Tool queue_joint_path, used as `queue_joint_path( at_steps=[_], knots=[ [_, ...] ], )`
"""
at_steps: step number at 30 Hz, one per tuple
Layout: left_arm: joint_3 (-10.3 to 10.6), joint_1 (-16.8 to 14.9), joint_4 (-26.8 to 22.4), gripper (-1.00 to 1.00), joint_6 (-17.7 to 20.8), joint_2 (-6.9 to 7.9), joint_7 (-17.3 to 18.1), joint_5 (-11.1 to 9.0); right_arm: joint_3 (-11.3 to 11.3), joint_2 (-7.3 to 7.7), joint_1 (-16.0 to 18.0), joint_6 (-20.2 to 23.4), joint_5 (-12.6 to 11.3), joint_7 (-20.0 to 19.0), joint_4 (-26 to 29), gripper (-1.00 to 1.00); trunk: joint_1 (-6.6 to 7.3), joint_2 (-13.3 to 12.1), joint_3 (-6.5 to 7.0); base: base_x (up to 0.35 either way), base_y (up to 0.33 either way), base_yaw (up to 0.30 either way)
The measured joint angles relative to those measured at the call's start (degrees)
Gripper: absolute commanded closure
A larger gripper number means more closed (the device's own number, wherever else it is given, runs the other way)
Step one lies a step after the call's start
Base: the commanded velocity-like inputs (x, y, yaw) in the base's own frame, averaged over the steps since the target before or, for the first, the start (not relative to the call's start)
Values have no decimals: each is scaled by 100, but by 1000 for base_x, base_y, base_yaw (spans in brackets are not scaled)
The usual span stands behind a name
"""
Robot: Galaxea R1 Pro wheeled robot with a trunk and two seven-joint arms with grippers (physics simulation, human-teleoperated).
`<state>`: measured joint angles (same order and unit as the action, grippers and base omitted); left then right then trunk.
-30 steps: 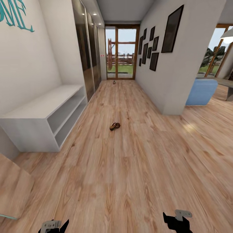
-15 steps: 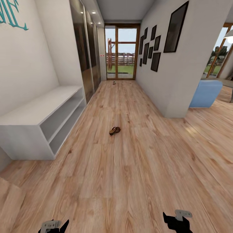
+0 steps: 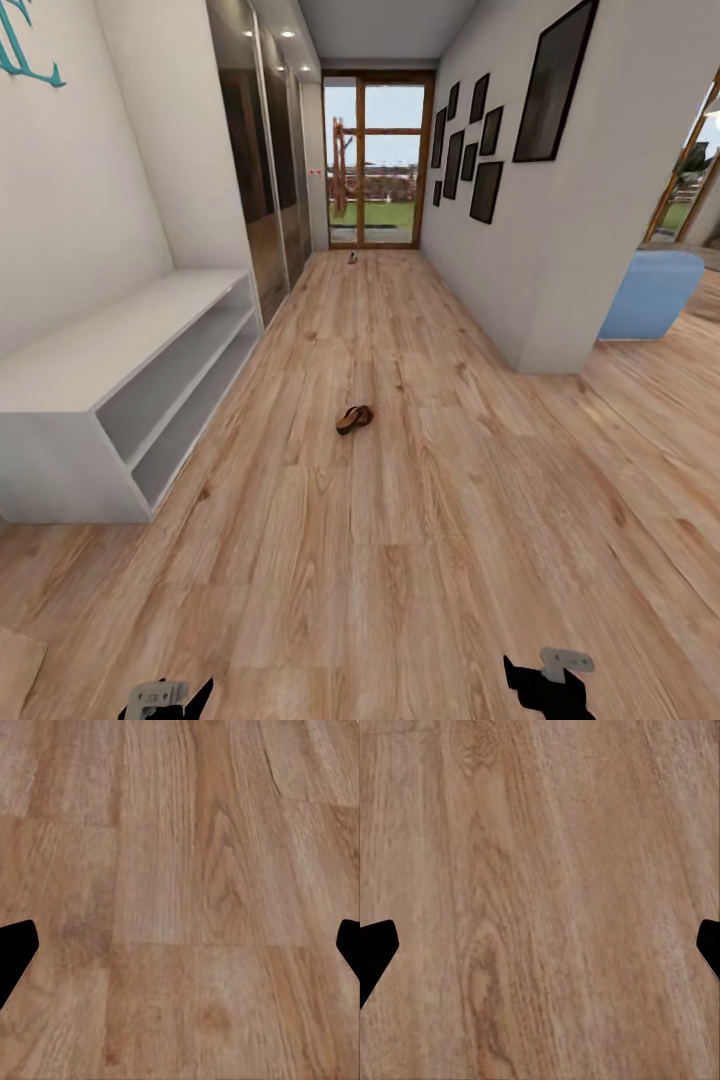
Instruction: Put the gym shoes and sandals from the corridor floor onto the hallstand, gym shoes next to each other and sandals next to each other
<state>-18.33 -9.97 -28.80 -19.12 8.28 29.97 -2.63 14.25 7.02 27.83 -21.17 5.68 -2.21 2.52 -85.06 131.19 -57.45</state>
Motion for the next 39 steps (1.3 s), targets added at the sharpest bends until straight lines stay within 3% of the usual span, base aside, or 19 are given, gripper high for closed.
queue_joint_path(
  at_steps=[39],
  knots=[
    [2, -1, -1, -100, 2, 3, 2, 0, 0, 0, -1, 1, 0, -1, 1, -100, 0, 0, 1, 331, 106, -19]
  ],
)
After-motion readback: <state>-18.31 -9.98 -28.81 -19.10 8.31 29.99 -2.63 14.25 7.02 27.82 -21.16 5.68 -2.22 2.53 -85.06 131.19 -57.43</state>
